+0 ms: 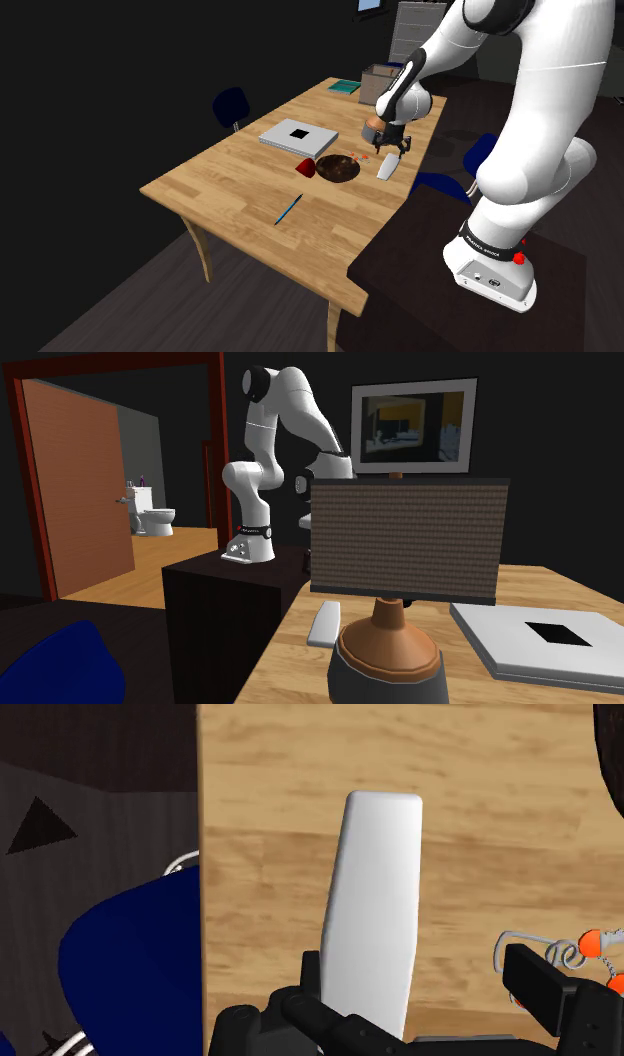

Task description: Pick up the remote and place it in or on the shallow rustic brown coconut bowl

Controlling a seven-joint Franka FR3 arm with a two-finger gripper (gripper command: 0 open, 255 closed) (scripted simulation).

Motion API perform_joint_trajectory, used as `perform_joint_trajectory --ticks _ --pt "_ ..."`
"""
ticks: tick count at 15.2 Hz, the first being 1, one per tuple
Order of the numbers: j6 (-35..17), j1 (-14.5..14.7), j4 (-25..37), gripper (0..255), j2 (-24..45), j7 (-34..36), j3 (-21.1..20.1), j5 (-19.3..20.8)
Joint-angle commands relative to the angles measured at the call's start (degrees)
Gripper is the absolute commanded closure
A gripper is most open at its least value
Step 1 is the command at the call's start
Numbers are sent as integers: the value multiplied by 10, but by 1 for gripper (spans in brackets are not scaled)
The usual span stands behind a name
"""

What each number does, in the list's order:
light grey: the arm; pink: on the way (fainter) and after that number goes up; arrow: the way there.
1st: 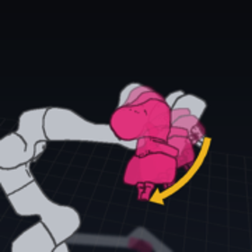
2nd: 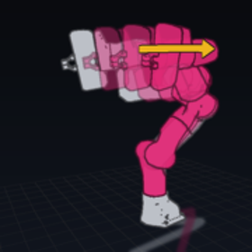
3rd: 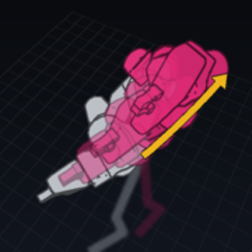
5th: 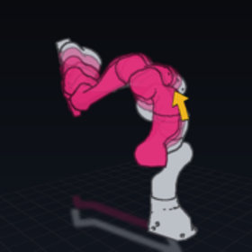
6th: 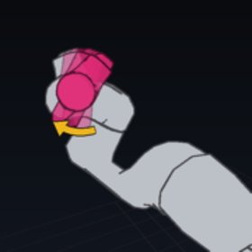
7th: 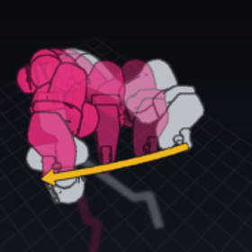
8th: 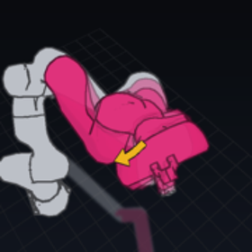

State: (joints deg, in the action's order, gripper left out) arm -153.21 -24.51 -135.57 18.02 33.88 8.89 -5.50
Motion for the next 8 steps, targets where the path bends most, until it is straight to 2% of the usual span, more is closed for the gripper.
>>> perform_joint_trajectory --ticks 1,8 --pt "-29 -14 16 0 42 7 -1 -25" --pt "-75 -34 37 0 107 -1 -17 -51"
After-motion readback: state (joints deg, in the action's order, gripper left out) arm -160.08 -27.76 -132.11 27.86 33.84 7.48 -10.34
